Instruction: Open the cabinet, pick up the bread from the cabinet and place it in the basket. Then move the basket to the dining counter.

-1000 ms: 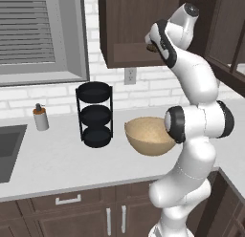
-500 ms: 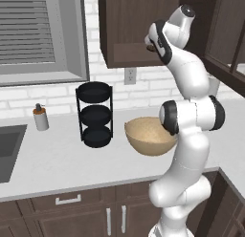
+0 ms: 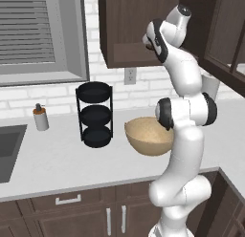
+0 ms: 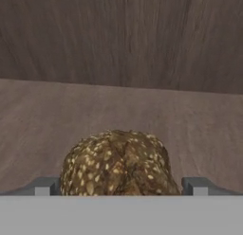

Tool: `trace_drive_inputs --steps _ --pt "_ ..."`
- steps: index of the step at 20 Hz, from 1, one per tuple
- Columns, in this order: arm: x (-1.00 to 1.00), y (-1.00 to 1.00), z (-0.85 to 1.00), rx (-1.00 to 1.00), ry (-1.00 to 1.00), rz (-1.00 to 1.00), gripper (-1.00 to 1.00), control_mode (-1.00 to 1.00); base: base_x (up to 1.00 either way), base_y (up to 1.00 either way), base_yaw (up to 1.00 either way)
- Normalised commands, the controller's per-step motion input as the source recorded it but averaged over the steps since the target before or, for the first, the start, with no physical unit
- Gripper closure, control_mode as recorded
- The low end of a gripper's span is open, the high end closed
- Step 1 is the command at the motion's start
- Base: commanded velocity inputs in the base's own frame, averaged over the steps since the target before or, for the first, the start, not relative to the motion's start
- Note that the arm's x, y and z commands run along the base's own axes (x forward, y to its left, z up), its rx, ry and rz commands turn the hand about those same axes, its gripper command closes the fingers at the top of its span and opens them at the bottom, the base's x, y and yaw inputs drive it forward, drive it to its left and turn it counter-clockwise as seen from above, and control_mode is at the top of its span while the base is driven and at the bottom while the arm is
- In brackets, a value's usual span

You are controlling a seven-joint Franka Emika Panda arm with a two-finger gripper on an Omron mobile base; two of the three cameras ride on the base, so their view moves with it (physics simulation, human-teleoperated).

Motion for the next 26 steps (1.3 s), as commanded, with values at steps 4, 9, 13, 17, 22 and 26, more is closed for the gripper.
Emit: trace_drive_inputs --steps 4,9,13,17,22,26 --pt "0.06 0.04 -0.68 0.06 0.00 0.04 1.00 -1.00 0.00 0.00 0.00" --pt "-0.18 0.13 -0.73 0.08 -0.02 0.10 1.00 -1.00 0.00 0.00 0.00" --pt "-0.49 0.54 -0.52 0.00 -0.14 0.13 1.00 -1.00 0.00 0.00 0.00" --pt "-0.48 0.61 -0.19 0.00 -0.10 0.08 1.00 -1.00 0.00 0.00 0.00" --pt "-0.93 0.05 0.10 0.00 -0.01 0.00 1.00 -1.00 0.00 0.00 0.00" --pt "-1.00 0.00 0.32 0.00 0.13 0.00 1.00 -1.00 0.00 0.00 0.00"
